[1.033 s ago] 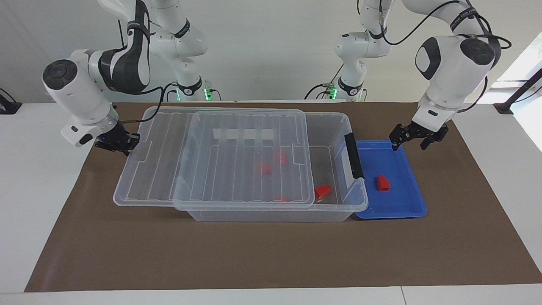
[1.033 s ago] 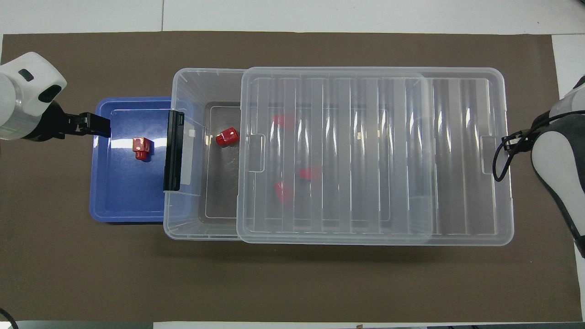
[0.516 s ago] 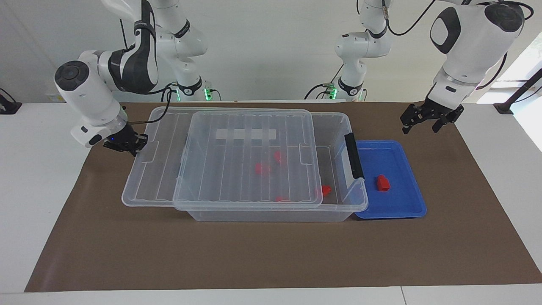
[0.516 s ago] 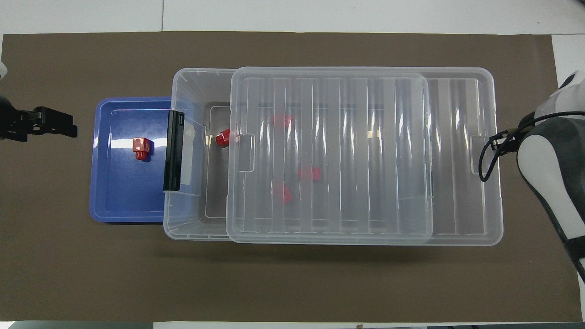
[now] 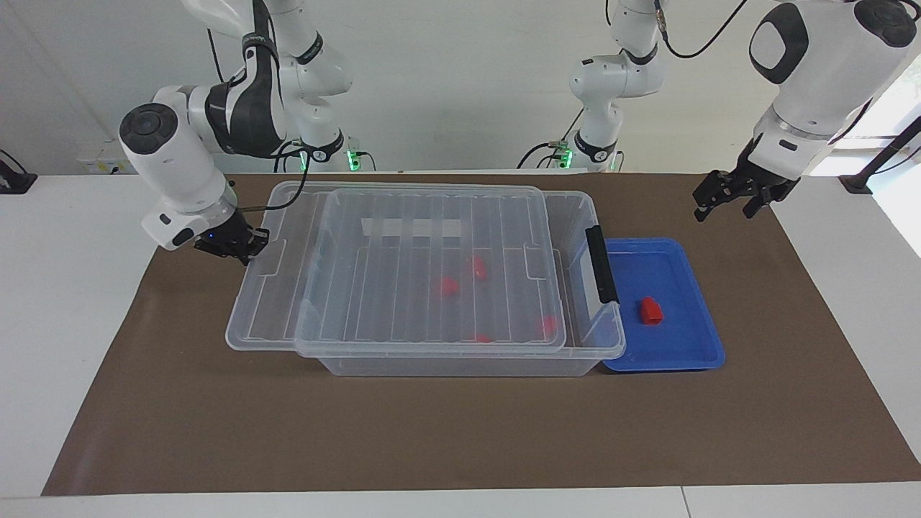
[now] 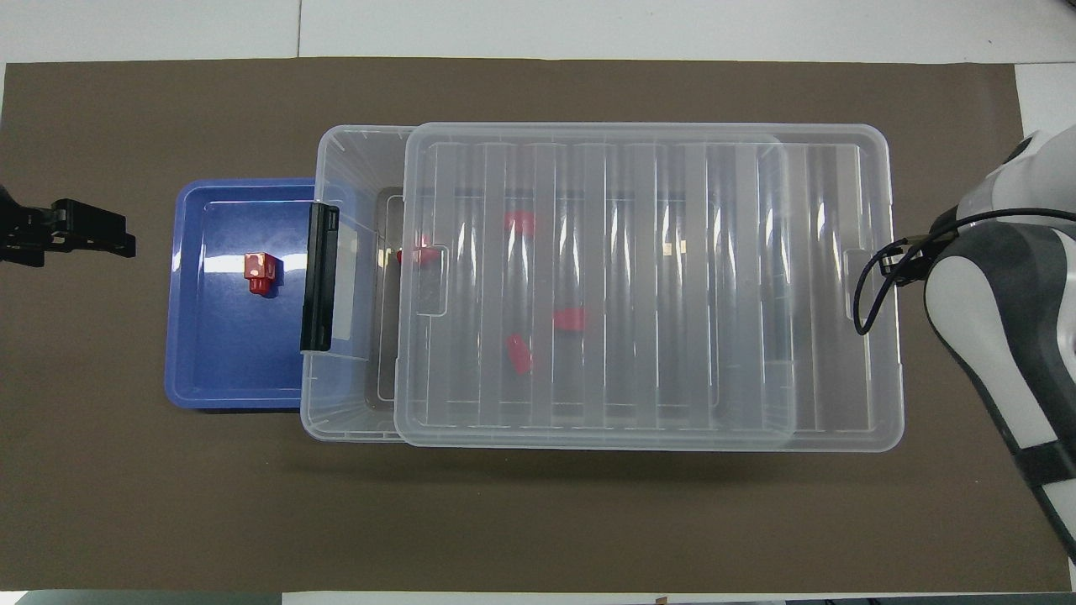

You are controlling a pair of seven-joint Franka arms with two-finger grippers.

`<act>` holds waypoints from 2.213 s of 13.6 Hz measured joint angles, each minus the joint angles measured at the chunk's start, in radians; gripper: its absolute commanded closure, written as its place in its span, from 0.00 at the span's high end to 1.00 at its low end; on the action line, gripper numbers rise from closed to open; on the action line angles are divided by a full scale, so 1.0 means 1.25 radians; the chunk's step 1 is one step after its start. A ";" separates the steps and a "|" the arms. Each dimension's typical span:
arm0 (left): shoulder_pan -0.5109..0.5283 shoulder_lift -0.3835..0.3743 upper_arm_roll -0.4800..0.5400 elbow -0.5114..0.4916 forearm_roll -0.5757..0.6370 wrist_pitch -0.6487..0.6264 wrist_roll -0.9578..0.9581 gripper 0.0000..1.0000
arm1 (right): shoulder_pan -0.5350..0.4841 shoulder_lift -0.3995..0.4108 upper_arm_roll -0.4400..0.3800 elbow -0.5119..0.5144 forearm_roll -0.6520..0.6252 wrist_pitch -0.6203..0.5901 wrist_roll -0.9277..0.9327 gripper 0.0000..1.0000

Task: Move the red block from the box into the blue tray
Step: 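Push the clear lid back over the box with the right gripper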

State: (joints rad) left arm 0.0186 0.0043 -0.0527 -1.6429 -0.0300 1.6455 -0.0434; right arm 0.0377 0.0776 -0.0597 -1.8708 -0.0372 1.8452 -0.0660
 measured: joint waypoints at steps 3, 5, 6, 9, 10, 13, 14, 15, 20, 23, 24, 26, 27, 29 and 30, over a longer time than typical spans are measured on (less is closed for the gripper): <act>0.000 -0.001 0.001 0.000 0.000 0.000 0.000 1.00 | 0.000 -0.002 0.014 -0.014 0.000 0.020 0.021 0.00; 0.000 -0.001 0.001 0.000 0.000 0.000 0.000 1.00 | 0.000 -0.005 0.027 -0.016 0.000 0.022 0.040 0.00; 0.000 -0.001 0.001 0.000 0.000 0.000 0.000 1.00 | 0.000 -0.006 0.034 -0.018 0.000 0.024 0.051 0.00; 0.000 -0.001 0.001 0.000 0.000 0.000 0.000 1.00 | 0.000 -0.009 0.044 -0.023 0.000 0.032 0.063 0.00; 0.000 -0.001 0.001 0.000 0.000 0.000 0.000 1.00 | 0.000 -0.010 0.046 -0.024 0.000 0.033 0.067 0.00; 0.000 -0.001 0.001 0.000 0.000 0.000 0.000 1.00 | 0.000 -0.012 0.057 -0.026 0.000 0.034 0.085 0.00; 0.000 -0.001 0.001 0.000 0.000 0.000 0.000 1.00 | 0.000 -0.012 0.061 -0.027 0.000 0.034 0.091 0.00; 0.000 -0.001 0.001 0.000 0.000 0.000 0.000 1.00 | 0.000 -0.012 0.066 -0.028 0.000 0.034 0.098 0.00; 0.000 -0.001 0.001 0.000 0.000 0.000 0.000 1.00 | 0.000 -0.013 0.081 -0.029 0.000 0.034 0.123 0.00; 0.000 -0.001 0.001 0.000 0.000 0.000 0.000 1.00 | 0.000 -0.014 0.081 -0.032 0.000 0.038 0.123 0.00; 0.000 -0.001 0.001 0.000 0.000 0.000 0.000 1.00 | 0.000 -0.016 0.082 -0.035 0.000 0.042 0.125 0.00; 0.000 -0.001 0.001 0.000 0.000 0.000 0.000 1.00 | 0.000 -0.019 0.082 -0.039 0.000 0.047 0.130 0.00; 0.000 -0.001 0.001 0.000 0.000 0.000 0.000 1.00 | 0.000 -0.020 0.082 -0.041 0.000 0.049 0.131 0.00; 0.000 -0.001 0.001 0.000 0.000 0.000 0.000 1.00 | 0.000 -0.021 0.083 -0.042 0.000 0.050 0.134 0.00; 0.000 -0.001 0.001 0.000 0.000 0.000 0.000 1.00 | -0.001 -0.021 0.085 -0.042 0.000 0.050 0.139 0.00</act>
State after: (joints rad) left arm 0.0187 0.0027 -0.0518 -1.6430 -0.0300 1.6455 -0.0435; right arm 0.0367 0.0511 0.0463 -1.9228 -0.0376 1.9072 0.1079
